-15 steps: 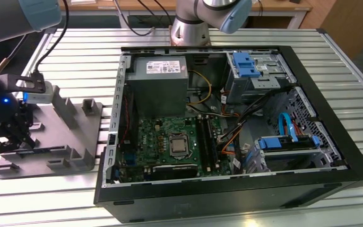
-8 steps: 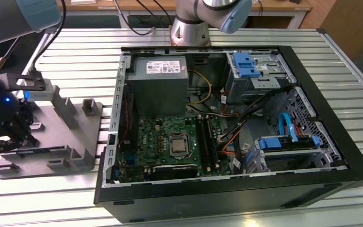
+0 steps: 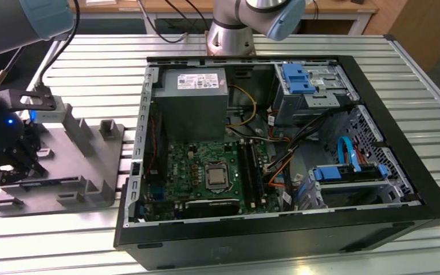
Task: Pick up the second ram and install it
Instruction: 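Pick up the second ram and move it above second insertion slot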
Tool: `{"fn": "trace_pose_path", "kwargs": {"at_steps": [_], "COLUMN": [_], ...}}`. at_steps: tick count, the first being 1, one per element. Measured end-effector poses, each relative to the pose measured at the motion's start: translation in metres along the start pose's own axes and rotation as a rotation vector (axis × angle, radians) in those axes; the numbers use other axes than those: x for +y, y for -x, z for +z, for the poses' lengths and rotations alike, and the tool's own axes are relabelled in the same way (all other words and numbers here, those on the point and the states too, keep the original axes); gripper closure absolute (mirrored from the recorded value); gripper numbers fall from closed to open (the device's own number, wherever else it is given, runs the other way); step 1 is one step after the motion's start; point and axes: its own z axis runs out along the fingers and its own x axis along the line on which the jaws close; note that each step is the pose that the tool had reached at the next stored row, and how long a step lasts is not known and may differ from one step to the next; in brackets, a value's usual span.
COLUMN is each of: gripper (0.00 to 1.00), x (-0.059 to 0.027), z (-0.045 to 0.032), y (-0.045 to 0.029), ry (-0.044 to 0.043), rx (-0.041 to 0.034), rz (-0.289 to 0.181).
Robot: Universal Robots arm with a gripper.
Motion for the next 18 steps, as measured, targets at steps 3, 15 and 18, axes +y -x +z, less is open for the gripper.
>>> {"fn": "trace_pose_path", "kwargs": {"at_steps": [3,15,18], "gripper": [0.89,0.64,0.64], "x": [0.0000,0.0019,0.0030], "z": [0.0001,0.0078,0.0126], "y": [0.0000,-0.0022,-0.0025], "ry": [0.0000,0.0010,0.0019], "rx": [0.0000,-0.0104,-0.0187], "rz": [0.000,-0.013,-0.038]}}
